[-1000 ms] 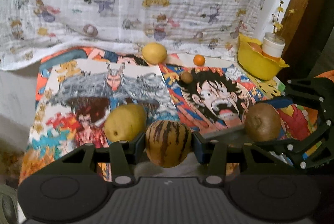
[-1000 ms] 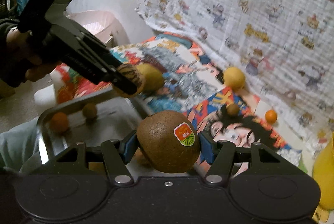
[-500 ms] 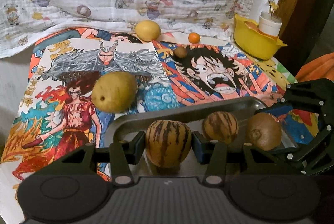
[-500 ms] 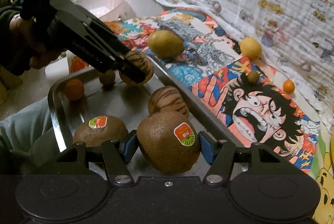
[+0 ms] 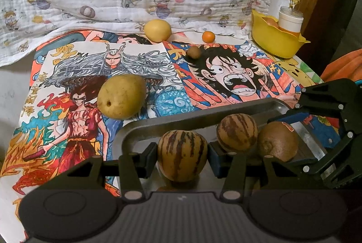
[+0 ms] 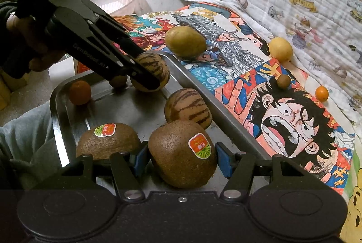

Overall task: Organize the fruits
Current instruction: 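Carry the striped fruit in the left tool and the kiwi in the right tool over the tray, then open the left tool to drop the striped fruit while the right tool releases the kiwi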

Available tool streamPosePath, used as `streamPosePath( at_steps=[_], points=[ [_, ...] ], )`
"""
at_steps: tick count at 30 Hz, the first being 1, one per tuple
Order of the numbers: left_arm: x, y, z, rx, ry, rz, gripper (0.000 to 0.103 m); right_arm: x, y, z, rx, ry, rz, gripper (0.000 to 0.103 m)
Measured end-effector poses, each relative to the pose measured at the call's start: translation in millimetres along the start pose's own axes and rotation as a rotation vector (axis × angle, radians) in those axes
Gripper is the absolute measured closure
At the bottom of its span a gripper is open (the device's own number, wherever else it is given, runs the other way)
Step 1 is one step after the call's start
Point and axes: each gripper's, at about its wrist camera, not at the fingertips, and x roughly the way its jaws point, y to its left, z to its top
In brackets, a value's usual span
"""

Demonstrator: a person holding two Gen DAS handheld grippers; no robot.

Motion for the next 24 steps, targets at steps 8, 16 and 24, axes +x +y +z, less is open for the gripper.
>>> streamPosePath(
  at_steps=[8,16,24],
  points=[
    [0.1,-0.2,-0.7,0.004,-0.003,0.004,0.051,2.2,-3.3,-2.8,0.017,0.001,0.003,0.039],
    [-1.0,-0.2,0.3,-0.003,-0.002,0.006,0.051,4.6,-4.6,-6.6,0.029,0.002,0.001,0.039],
    [-0.6,0.5,-0.6,-0.008,-0.001,0.01,0.051,5.2,-5.0,-6.7,0.028,0.004,0.0,0.039]
  ],
)
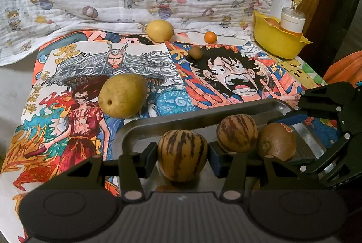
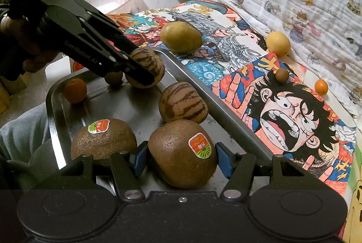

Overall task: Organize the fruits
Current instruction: 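Open the left tool to drop the striped fruit while the right tool releases the kiwi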

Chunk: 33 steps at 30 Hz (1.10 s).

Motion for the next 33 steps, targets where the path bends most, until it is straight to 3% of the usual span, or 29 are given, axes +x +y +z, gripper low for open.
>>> streamPosePath(
  at_steps=[16,19,30,33],
  points=[
    [-6.3,-2.1,-4.6,-0.015,-0.01,0.011,0.046,-0.8,0.8,-1.0,-0.008,0.006,-0.007,0.036],
    [-12.2,-2.8,-5.4,-0.015,-0.023,0.013,0.041,-1.9,0.9,-3.6,-0.019,0.016,-0.014,0.031],
    [-43.0,-12.7,-14.8,0.001,-0.08,0.033,0.005,-13.5,1.8,-9.0,-0.012,0.045,-0.045,0.013],
    [-54.7,-17.5,-20.2,0.01,-0.104,0.044,0.001,-17.2,4.7,-11.5,-0.027,0.059,-0.041,0.005]
  ],
)
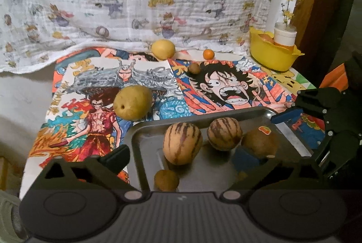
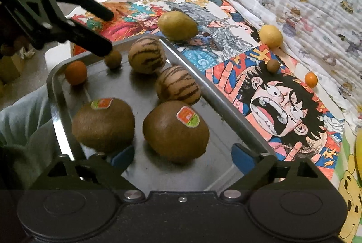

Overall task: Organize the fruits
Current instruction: 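Open the left tool to drop the striped fruit while the right tool releases the kiwi, then move the left tool toward the green-yellow pear while the right tool moves toward a small brown fruit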

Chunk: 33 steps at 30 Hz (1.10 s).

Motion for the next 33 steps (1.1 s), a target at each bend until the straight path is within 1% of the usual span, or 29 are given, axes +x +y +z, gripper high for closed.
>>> streamPosePath(
  at_steps=[3,14,21,27,33],
  points=[
    [-12.0,-4.8,-4.6,0.021,-0.013,0.006,0.001,-3.7,4.3,-2.9,-0.013,0.015,0.009,0.004],
    [-49.3,-23.2,-32.5,0.105,-0.017,0.028,0.001,-30.0,28.5,-13.0,-0.089,0.026,-0.03,0.003],
    [-57.4,-31.1,-52.4,0.159,0.038,0.04,0.001,-41.6,33.3,-23.8,-0.142,0.077,-0.069,0.002],
    [-60.3,-37.4,-64.4,0.211,0.074,0.046,0.001,-45.4,25.7,-34.6,-0.157,0.123,-0.109,0.002],
    [-56.5,-36.8,-70.7,0.241,0.115,0.072,0.001,-43.7,14.2,-39.2,-0.138,0.123,-0.15,0.002]
  ],
)
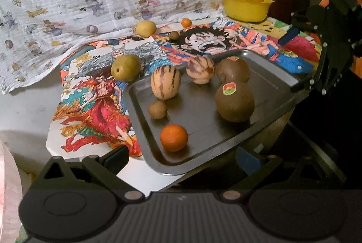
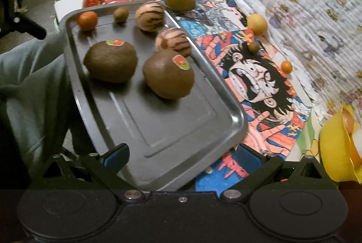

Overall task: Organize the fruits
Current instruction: 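Move the left tool toward the green-yellow pear while the right tool moves toward a small brown fruit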

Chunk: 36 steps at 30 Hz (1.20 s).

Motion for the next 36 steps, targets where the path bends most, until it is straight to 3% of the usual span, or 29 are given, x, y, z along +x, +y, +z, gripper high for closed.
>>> streamPosePath(
  at_steps=[17,26,36],
  points=[
    [5.4,36.8,20.9,0.036,0.105,0.123,0.001,14.1,-52.0,19.3,0.077,-0.113,-0.049,0.002],
    [24.9,59.9,60.1,0.023,0.106,0.143,0.001,24.3,-78.5,40.6,0.111,-0.224,-0.019,0.001],
    [74.6,79.8,108.4,-0.025,0.078,0.123,0.001,48.6,-118.9,63.3,0.195,-0.292,-0.008,0.001]
  ],
)
